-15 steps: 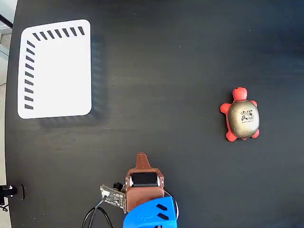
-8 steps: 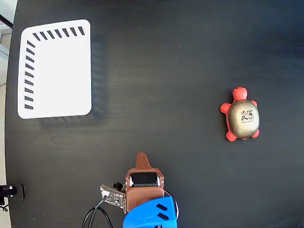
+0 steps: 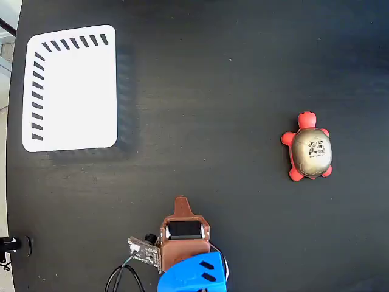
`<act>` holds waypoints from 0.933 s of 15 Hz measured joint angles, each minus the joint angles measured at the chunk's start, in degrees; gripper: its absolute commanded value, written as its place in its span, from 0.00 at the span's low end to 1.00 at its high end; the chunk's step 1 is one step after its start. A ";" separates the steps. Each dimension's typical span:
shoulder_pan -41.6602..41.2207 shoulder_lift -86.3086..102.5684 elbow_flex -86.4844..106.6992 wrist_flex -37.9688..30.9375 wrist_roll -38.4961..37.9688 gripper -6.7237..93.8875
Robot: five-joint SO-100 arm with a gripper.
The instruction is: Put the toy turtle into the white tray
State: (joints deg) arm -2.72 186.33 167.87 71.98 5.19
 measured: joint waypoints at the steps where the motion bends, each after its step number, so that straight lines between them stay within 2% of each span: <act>1: 0.09 0.00 0.00 0.00 0.00 0.07; 5: 0.88 -2.37 0.00 -0.70 0.62 0.07; 9: 1.67 -14.77 -0.26 -8.53 7.38 0.07; 11: 2.20 -22.24 -4.31 -9.05 11.07 0.07; 14: 5.27 -37.88 -18.72 -4.66 15.64 0.07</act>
State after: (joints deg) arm 2.55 148.45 149.15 67.32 20.83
